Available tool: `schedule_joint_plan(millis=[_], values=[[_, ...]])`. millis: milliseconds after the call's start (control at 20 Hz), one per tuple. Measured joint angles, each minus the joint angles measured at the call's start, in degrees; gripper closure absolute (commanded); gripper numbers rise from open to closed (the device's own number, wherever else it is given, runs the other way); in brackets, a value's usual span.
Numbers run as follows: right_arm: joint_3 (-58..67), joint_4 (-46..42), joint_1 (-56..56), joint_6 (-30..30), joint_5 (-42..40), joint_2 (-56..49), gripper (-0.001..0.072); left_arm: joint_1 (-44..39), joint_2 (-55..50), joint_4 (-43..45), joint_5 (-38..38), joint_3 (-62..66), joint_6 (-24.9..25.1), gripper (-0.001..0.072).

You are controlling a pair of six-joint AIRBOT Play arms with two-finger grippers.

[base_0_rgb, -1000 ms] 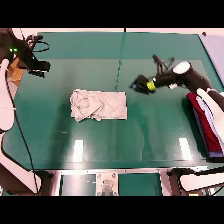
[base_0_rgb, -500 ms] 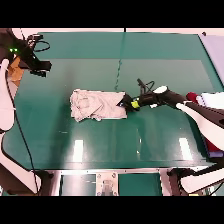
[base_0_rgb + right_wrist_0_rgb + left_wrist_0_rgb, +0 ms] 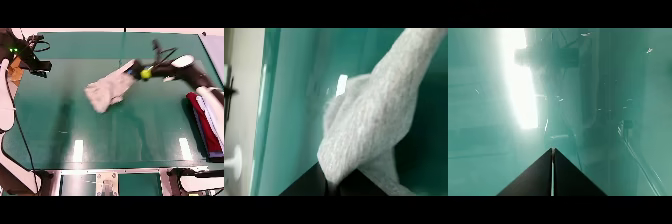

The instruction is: Fold the shirts.

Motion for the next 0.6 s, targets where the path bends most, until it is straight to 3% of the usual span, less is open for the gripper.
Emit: schedule_joint_plan(millis=[300, 600], values=[[8.96, -6.05, -26.56, 7.32, 9.14, 8.41, 0.0700, 0.00, 0.00, -2.05, -0.17, 0.00, -0.02, 0.0685], [10.88, -12.13, -52.70, 9.94, 17.49, 13.07, 0.0700, 0.00, 0.00, -5.14, 0.00, 0.00, -0.04, 0.0685]])
